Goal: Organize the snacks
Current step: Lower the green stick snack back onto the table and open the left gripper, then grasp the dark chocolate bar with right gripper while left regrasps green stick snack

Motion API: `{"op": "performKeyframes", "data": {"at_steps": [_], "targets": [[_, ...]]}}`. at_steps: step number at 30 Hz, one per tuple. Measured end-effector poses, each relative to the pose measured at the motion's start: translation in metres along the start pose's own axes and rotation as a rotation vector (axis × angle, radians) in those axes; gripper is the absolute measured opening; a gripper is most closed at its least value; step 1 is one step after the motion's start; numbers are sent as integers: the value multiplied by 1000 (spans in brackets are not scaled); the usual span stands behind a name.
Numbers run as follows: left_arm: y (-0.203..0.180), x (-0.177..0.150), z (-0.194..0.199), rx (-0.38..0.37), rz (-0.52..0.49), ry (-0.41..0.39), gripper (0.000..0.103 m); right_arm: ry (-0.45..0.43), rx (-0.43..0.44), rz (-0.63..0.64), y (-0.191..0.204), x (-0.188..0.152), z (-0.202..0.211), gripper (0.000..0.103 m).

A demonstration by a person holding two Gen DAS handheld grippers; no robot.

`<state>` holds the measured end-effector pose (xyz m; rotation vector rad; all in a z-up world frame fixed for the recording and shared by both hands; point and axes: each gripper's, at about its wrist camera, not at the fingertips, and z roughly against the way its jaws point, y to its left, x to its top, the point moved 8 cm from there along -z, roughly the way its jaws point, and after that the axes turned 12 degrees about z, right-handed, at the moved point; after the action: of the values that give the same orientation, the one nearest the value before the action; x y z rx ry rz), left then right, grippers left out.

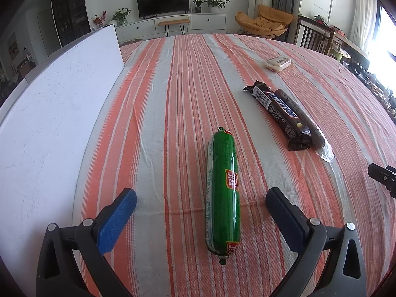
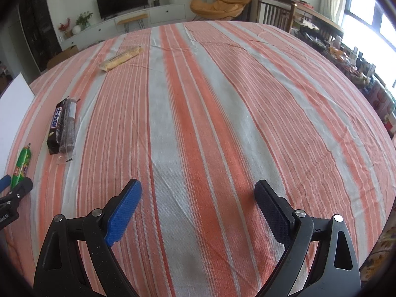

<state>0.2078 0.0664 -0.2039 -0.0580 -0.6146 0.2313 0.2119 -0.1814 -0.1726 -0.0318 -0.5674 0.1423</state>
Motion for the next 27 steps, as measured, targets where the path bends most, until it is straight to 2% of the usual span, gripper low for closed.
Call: {"op": "performKeyframes", "data": {"at_steps": [3, 5, 7, 8, 10, 11, 12, 14, 17, 18, 19, 20, 21, 27], "targets": [[0, 0, 0, 0, 0, 0, 103, -44, 167, 1, 25, 35, 7, 91], [0, 0, 0, 0, 0, 0, 103, -68, 218, 61, 50, 61, 9, 91], [0, 0, 0, 0, 0, 0, 103, -37, 234, 163, 79, 78, -1, 91], [0, 0, 0, 0, 0, 0, 103, -22, 218, 219, 93, 82, -8, 87], [0, 0, 0, 0, 0, 0, 103, 13, 196, 305, 113, 86, -24, 63], [0, 0, 0, 0, 0, 0, 103, 42, 212, 319, 121, 84, -33, 49], [0, 0, 0, 0, 0, 0, 103, 66, 236, 310, 127, 83, -41, 45], [0, 0, 0, 0, 0, 0, 103, 55, 215, 324, 134, 86, -46, 47], [0, 0, 0, 0, 0, 0, 103, 64, 240, 368, 149, 84, -51, 54], [0, 0, 0, 0, 0, 0, 103, 67, 221, 400, 154, 84, -53, 51], [0, 0, 0, 0, 0, 0, 103, 63, 205, 423, 155, 83, -52, 46], [0, 0, 0, 0, 0, 0, 103, 62, 212, 416, 152, 83, -52, 29], [0, 0, 0, 0, 0, 0, 103, 66, 203, 398, 147, 81, -52, 20], [0, 0, 0, 0, 0, 0, 103, 74, 211, 231, 87, 65, -32, 20]]}}
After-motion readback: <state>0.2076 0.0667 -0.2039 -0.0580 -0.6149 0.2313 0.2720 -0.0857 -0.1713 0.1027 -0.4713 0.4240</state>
